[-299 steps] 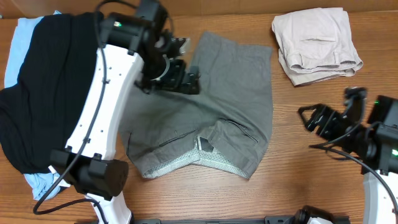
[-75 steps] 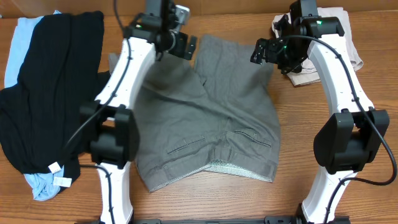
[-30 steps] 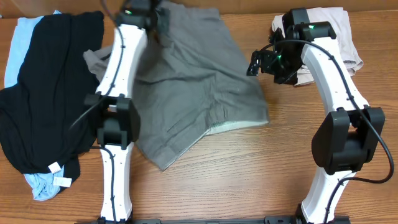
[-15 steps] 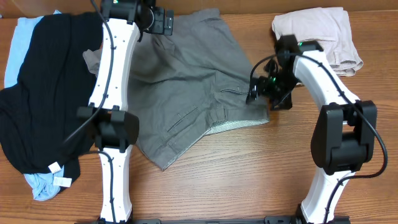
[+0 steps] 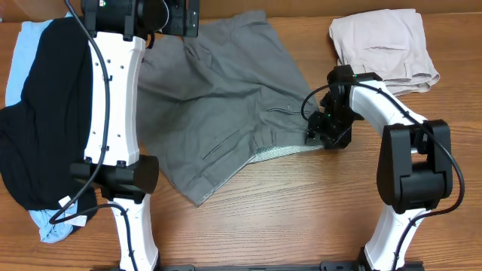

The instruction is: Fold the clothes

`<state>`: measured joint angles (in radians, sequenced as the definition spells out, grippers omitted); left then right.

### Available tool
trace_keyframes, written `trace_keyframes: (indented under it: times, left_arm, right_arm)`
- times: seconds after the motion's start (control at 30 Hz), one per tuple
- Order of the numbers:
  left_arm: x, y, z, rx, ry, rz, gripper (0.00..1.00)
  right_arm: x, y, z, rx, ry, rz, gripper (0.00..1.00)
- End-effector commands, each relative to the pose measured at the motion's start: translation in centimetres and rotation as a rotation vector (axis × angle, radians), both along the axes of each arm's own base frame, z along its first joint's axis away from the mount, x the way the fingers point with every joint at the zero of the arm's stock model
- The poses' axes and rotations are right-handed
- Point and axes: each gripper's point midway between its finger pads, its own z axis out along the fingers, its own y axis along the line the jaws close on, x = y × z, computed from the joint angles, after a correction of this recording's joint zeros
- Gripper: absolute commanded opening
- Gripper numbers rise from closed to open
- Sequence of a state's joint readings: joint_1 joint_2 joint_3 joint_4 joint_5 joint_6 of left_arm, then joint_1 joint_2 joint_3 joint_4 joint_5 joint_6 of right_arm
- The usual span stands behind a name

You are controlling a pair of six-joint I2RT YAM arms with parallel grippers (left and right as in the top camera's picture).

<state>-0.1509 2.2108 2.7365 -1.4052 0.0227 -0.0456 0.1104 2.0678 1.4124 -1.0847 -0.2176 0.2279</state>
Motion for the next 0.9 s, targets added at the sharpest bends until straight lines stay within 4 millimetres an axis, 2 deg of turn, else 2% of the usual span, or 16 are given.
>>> trace_keyframes:
  times: [0.0,0.03,0.13,0.27,0.43,0.5,0.6,0.63,0.73,0.77,0.8,0.87]
  left_arm:
    - [-0.2,-0.5,-0.2,0.008,0.006,-0.033,1.00]
    - [-0.2,-0.5,-0.2,0.008,0.008,-0.033,1.00]
    - [-0.2,-0.5,-0.2,0.008,0.008,-0.033,1.00]
    - [-0.2,-0.5,-0.2,0.008,0.008,-0.033,1.00]
    - [-0.3,-0.5,-0.3,0.032,0.007,-0.062,1.00]
    - [-0.3,-0.5,-0.3,0.036,0.008,-0.067,1.00]
    - [-0.4,-0.5,-0.4,0.037,0.013,-0.067,1.00]
    - [-0.5,-0.5,-0.4,0.037,0.016,-0.067,1.00]
    - [-0.6,-0.4,-0.6,0.044,0.025,-0.073,1.00]
    - [-0.7,-0.4,-0.6,0.045,0.028,-0.074,1.00]
    - [-0.7,-0.4,-0.6,0.046,0.028,-0.076,1.00]
    - [-0.7,-0.3,-0.5,0.047,0.026,-0.074,1.00]
  right_arm:
    - [0.8,-2.4,-0.9,-0.098,-0.034,-0.025,0.37]
    - [1.0,-3.4,-1.0,-0.132,-0.041,-0.034,0.28]
    - [1.3,-7.0,-1.1,-0.234,-0.049,-0.075,0.17]
    - [2.1,-12.8,-1.0,-0.335,-0.083,-0.166,0.12]
    - [3.0,-16.1,0.2,-0.259,-0.112,-0.230,0.12]
    - [3.3,-16.2,1.6,-0.168,-0.116,-0.244,0.14]
    - [4.3,-14.2,4.9,0.046,-0.170,-0.196,0.25]
    - [4.7,-13.2,6.7,0.124,-0.205,-0.176,0.31]
    - [5.2,-11.0,12.3,0.263,-0.321,-0.134,0.57]
    - [5.1,-10.5,13.5,0.276,-0.345,-0.128,0.61]
    - [4.6,-9.4,16.0,0.290,-0.390,-0.106,0.65]
    - [3.3,-7.7,18.6,0.293,-0.422,-0.065,0.68]
